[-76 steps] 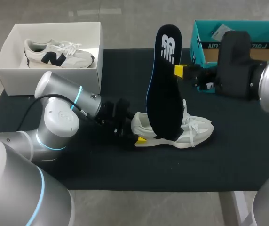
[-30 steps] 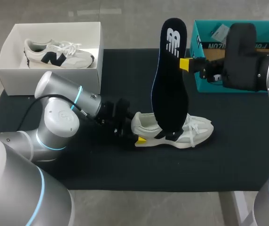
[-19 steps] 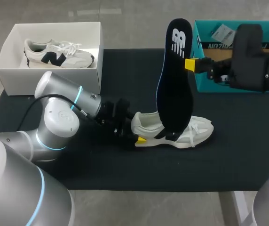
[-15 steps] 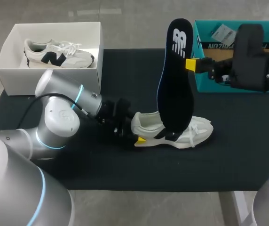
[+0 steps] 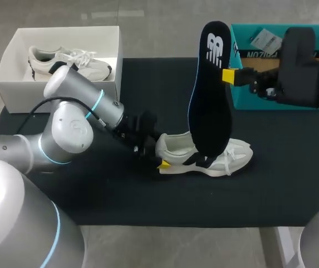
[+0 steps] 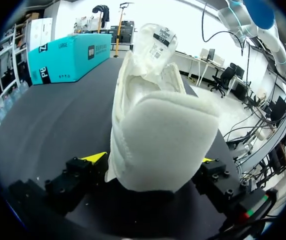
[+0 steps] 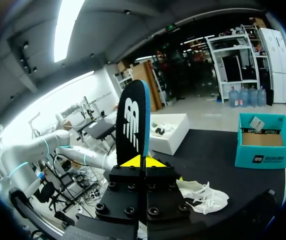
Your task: Take the shoe out of the shoebox, open the shoe tongue, remove and reinsert the insole, then place the shoe into the shoebox
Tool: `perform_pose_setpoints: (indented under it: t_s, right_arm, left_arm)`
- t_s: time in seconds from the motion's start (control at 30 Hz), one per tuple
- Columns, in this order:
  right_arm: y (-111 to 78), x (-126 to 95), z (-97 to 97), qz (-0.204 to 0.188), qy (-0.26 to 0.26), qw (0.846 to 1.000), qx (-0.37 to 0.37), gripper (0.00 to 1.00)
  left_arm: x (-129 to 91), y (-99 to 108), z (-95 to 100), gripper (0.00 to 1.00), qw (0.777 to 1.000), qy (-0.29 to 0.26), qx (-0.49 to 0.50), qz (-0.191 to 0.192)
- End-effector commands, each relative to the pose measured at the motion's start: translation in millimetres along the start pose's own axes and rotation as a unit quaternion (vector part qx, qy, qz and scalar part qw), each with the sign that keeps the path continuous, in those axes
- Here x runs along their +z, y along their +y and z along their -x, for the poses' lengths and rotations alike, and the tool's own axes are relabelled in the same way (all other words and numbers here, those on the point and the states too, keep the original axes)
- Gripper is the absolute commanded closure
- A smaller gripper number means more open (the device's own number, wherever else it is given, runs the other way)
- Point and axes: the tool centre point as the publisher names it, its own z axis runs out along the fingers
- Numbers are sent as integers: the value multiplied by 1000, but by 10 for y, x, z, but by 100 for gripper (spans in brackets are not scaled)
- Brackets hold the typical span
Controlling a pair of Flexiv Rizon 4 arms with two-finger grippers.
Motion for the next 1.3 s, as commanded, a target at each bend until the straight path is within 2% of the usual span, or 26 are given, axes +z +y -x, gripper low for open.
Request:
perform_pose_setpoints:
  t_s: [0.03, 0.83, 0.9, 0.97, 1.07, 1.3]
  right_arm:
    - [-70, -233, -75, 3, -1, 1000, 0, 100]
    - [-70, -233, -75, 3, -1, 1000, 0, 100]
    - [-70, -233, -75, 3, -1, 1000, 0, 100]
    - [-70, -233, -75, 3, -1, 1000, 0, 100]
    - [-70, -233, -75, 3, -1, 1000, 0, 100]
    - [-70, -233, -75, 3, -1, 1000, 0, 100]
  left_arm:
    - [-114, -13, -58, 0, 999, -13, -11, 36]
    - [-143, -1, -63, 0, 999, -14, -11, 33]
    - [-186, 40, -46, 0, 998, -22, -9, 61]
    - [-226, 49, -33, 0, 997, -22, -7, 72]
    - [-294, 47, 2, 0, 992, -33, -12, 122]
    - [-442, -19, 31, 0, 982, -39, -10, 182]
